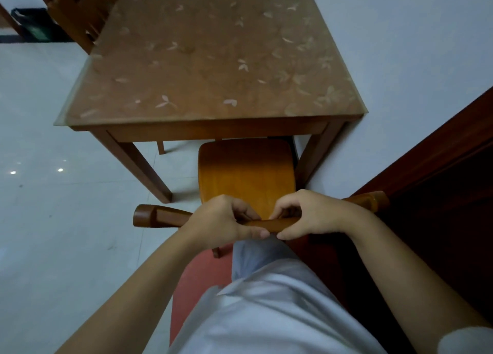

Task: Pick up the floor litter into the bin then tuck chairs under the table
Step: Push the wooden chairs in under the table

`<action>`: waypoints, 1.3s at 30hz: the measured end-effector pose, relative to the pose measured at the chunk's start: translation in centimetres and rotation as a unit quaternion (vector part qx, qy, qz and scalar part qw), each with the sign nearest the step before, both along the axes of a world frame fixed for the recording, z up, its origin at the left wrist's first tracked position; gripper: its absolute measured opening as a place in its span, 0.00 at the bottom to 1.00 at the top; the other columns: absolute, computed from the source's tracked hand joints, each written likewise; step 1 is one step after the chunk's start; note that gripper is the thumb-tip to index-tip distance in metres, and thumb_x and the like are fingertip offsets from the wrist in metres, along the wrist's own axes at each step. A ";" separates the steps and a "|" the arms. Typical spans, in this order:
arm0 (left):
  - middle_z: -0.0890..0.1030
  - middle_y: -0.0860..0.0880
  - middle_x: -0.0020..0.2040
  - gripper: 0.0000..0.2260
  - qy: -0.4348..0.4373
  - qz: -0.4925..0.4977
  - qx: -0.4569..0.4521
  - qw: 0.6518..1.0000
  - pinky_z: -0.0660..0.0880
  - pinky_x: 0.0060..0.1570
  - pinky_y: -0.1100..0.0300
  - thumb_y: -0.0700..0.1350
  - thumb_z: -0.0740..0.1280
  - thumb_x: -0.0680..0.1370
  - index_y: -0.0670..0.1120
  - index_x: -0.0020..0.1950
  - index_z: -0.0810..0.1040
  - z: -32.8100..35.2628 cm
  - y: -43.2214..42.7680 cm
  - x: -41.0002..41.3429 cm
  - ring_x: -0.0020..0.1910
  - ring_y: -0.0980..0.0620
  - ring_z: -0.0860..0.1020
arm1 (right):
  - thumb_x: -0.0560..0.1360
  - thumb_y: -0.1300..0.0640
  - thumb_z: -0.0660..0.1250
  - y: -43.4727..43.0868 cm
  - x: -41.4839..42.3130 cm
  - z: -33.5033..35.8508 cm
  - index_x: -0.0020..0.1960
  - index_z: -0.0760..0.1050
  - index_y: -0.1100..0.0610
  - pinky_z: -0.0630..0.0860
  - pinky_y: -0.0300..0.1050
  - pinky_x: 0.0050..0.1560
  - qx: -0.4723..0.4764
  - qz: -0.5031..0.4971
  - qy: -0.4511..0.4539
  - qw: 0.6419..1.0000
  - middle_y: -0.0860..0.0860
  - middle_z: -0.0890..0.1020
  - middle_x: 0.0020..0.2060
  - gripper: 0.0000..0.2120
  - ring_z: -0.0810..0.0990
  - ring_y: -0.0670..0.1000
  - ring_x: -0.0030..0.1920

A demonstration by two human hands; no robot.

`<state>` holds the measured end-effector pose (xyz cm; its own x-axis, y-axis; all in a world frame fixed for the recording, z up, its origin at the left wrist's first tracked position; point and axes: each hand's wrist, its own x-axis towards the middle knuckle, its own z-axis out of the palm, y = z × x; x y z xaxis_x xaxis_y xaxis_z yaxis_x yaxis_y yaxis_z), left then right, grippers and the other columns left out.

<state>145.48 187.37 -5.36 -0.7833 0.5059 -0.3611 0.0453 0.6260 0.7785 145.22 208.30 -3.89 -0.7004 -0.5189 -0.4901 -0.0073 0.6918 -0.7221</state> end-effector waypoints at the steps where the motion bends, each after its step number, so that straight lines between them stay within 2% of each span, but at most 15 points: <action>1: 0.82 0.57 0.38 0.20 0.004 -0.003 -0.003 1.000 0.78 0.42 0.50 0.67 0.68 0.60 0.56 0.43 0.82 -0.2 -0.1 0.1 0.38 0.59 0.78 | 0.68 0.54 0.73 -0.1 0.1 -0.2 0.48 0.78 0.50 0.76 0.52 0.50 -0.001 -0.002 -0.002 1.000 0.51 0.80 0.45 0.10 0.78 0.49 0.44; 5: 0.82 0.57 0.38 0.13 0.011 -0.003 -0.012 1.000 0.78 0.41 0.50 0.62 0.72 0.64 0.56 0.43 0.82 -0.9 -0.3 1.1 0.37 0.59 0.78 | 0.67 0.53 0.73 -0.4 1.4 -1.0 0.47 0.78 0.47 0.77 0.52 0.51 -0.002 -0.010 -0.004 1.000 0.49 0.81 0.44 0.09 0.79 0.48 0.45; 12: 0.81 0.58 0.40 0.15 0.063 -0.008 -0.036 0.997 0.77 0.43 0.50 0.64 0.70 0.65 0.57 0.45 0.81 -1.3 -0.6 1.4 0.41 0.60 0.77 | 0.67 0.53 0.74 -0.4 1.8 -1.1 0.48 0.79 0.49 0.75 0.47 0.48 0.006 -0.033 0.029 0.999 0.47 0.79 0.44 0.10 0.77 0.45 0.44; 18: 0.82 0.57 0.40 0.14 0.069 -0.009 -0.032 0.997 0.77 0.43 0.50 0.63 0.71 0.65 0.56 0.45 0.82 -1.1 -0.6 1.3 0.41 0.61 0.77 | 0.66 0.53 0.74 -0.5 1.8 -1.0 0.46 0.78 0.47 0.75 0.45 0.47 0.017 -0.038 0.026 0.999 0.47 0.80 0.44 0.10 0.78 0.44 0.43; 21: 0.82 0.56 0.40 0.14 0.061 -0.013 -0.023 0.998 0.76 0.44 0.50 0.62 0.72 0.65 0.56 0.44 0.82 -1.0 -0.6 1.2 0.41 0.60 0.78 | 0.67 0.53 0.74 -0.5 2.0 -0.9 0.45 0.78 0.46 0.73 0.40 0.44 0.016 -0.040 0.025 0.999 0.46 0.79 0.43 0.10 0.77 0.42 0.41; 25: 0.82 0.57 0.39 0.20 0.011 -0.014 -0.013 1.000 0.77 0.45 0.50 0.67 0.70 0.59 0.56 0.43 0.82 -0.9 -0.5 0.7 0.40 0.59 0.78 | 0.67 0.55 0.74 -0.9 1.8 -1.0 0.44 0.76 0.50 0.74 0.39 0.36 -0.001 -0.049 -0.008 0.999 0.55 0.79 0.45 0.09 0.78 0.52 0.40; 28: 0.82 0.56 0.37 0.23 -0.003 -0.010 0.007 1.000 0.77 0.45 0.50 0.68 0.69 0.55 0.55 0.42 0.83 -1.1 -0.4 0.3 0.39 0.58 0.79 | 0.67 0.56 0.74 -1.0 1.3 -1.2 0.43 0.76 0.51 0.73 0.38 0.32 -0.004 -0.049 -0.010 0.999 0.57 0.80 0.44 0.08 0.78 0.52 0.38; 30: 0.83 0.55 0.37 0.22 -0.008 -0.006 0.019 1.000 0.78 0.45 0.50 0.66 0.70 0.55 0.55 0.42 0.83 -1.0 -0.5 -0.3 0.38 0.58 0.79 | 0.67 0.55 0.74 -1.1 0.8 -1.2 0.42 0.76 0.51 0.73 0.39 0.33 -0.009 -0.049 -0.008 0.999 0.55 0.80 0.43 0.08 0.78 0.51 0.38; 34: 0.83 0.55 0.37 0.22 -0.015 0.011 0.023 1.000 0.78 0.45 0.49 0.65 0.72 0.53 0.55 0.41 0.84 -0.9 -0.6 -2.5 0.37 0.58 0.80 | 0.65 0.52 0.75 -1.3 -1.3 -1.5 0.40 0.76 0.46 0.76 0.48 0.43 0.006 -0.045 0.007 0.999 0.50 0.79 0.41 0.08 0.78 0.50 0.41; 39: 0.83 0.56 0.34 0.16 -0.012 0.014 0.021 1.000 0.77 0.44 0.51 0.63 0.75 0.56 0.57 0.37 0.83 -0.6 0.7 -6.2 0.35 0.59 0.79 | 0.66 0.54 0.75 -0.1 -4.8 -1.2 0.41 0.77 0.49 0.75 0.47 0.42 0.015 -0.056 0.004 0.998 0.51 0.80 0.41 0.08 0.78 0.50 0.40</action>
